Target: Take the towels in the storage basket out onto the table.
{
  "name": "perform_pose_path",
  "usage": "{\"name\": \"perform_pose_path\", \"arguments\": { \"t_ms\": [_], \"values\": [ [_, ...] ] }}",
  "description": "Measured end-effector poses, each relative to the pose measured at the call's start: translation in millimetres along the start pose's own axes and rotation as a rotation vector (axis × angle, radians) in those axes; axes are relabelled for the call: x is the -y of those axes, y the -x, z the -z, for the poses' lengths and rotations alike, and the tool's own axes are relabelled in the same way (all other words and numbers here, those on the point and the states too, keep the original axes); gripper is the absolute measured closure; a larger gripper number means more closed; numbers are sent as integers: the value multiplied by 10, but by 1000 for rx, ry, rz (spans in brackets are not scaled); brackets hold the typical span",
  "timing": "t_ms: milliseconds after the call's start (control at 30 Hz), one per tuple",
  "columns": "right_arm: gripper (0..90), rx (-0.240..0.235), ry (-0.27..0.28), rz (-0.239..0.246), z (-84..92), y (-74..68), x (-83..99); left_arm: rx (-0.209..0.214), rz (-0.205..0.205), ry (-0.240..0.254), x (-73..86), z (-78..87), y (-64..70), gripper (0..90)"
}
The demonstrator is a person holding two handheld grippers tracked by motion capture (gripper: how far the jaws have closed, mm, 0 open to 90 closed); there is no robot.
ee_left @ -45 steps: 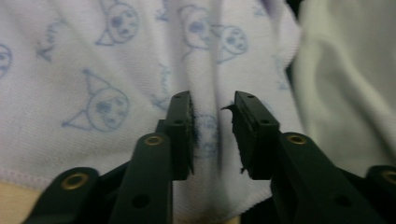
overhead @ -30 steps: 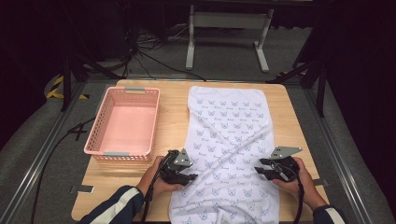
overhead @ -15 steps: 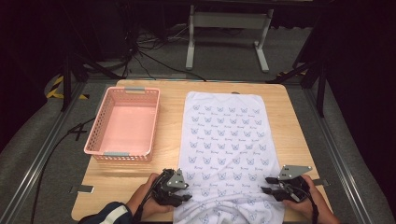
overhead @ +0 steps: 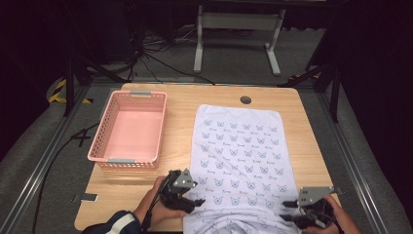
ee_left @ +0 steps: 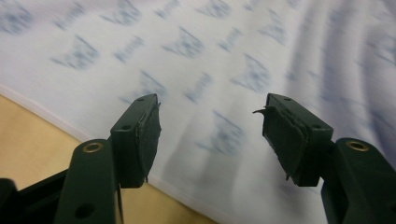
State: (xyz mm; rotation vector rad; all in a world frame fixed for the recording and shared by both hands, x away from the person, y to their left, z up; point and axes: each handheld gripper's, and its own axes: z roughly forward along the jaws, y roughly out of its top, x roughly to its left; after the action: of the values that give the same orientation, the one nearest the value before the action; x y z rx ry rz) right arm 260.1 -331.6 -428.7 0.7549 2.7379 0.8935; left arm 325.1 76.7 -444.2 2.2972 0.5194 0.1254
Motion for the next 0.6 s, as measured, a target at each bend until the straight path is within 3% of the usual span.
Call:
{"name": "perform_pose_path", "arguments": {
  "t_ms": [67,133,167,200,233,267,333,367,400,433,467,500,533,600],
  "values": [
    [522,101,57,-31,10,203,-133,-30,21,-11,-97,-112,-149,316],
    [520,165,116,-91,-16,462,-247,-109,7,3,-187,-211,-274,307],
    [507,223,125,-106,-48,585,-300,-99,18,-2,-257,-281,-390,309],
    [514,254,134,-140,-107,774,-365,-116,21,3,-303,-324,-454,291],
    [514,256,138,-155,-156,893,-402,-123,48,7,-351,-360,-523,289],
    [516,289,148,-168,-202,1005,-434,-110,66,10,-389,-387,-577,288],
    [511,292,165,-232,-282,1236,-490,-150,74,25,-508,-438,-714,278],
    [505,304,157,-248,-323,1335,-519,-131,94,47,-557,-454,-791,282],
    [503,345,139,-253,-361,1417,-549,-135,113,51,-614,-484,-854,280],
    [505,359,141,-274,-392,1497,-576,-165,139,50,-679,-520,-931,282],
    [505,339,149,-300,-420,1585,-609,-157,151,55,-720,-544,-1005,283],
    [506,372,143,-304,-446,1637,-642,-171,163,52,-746,-570,-1045,279],
    [509,403,133,-307,-465,1675,-664,-217,163,44,-778,-594,-1104,279],
    [510,400,140,-338,-519,1799,-705,-222,202,60,-815,-650,-1258,281]
  ]
}}
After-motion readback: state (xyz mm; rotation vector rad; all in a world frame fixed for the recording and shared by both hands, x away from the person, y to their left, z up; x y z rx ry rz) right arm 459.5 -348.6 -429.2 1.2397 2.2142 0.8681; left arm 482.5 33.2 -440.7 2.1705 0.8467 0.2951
